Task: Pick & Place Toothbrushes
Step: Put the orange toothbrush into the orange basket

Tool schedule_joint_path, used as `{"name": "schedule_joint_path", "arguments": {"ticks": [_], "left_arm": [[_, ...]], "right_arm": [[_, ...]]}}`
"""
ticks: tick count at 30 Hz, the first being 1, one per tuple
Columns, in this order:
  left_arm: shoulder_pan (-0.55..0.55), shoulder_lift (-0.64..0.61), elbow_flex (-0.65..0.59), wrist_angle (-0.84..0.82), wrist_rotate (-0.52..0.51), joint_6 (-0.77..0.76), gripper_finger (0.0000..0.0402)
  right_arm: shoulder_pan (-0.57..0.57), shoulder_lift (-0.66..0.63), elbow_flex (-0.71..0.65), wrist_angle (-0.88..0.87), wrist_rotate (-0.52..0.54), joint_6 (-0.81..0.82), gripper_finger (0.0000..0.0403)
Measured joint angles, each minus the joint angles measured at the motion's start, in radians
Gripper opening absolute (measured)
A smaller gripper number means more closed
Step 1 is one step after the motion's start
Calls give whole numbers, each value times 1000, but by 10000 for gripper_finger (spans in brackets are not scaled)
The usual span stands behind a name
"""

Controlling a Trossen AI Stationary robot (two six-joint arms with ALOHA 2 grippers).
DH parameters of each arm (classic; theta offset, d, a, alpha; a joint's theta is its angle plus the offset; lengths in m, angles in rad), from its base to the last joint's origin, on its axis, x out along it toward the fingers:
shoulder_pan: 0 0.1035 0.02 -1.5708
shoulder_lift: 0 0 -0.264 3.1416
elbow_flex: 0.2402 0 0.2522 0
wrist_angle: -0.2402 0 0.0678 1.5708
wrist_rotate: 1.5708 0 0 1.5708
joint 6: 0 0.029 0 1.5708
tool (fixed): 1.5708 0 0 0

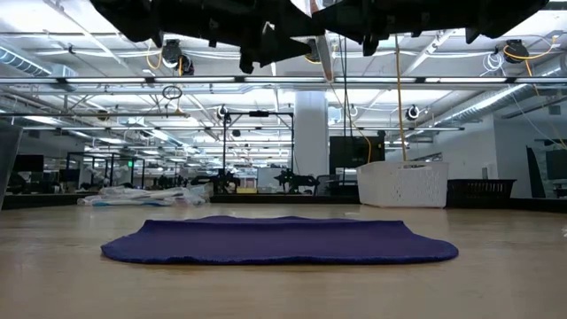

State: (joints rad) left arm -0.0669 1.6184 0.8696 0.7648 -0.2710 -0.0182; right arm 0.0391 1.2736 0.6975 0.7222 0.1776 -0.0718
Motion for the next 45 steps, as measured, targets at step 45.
{"name": "schedule_joint_path", "arguments": {"ticks": [45], "left_arm": [[27, 130, 0, 197, 87, -65, 144]], "right_arm": [[0, 0, 0, 7, 0, 0, 6]]}}
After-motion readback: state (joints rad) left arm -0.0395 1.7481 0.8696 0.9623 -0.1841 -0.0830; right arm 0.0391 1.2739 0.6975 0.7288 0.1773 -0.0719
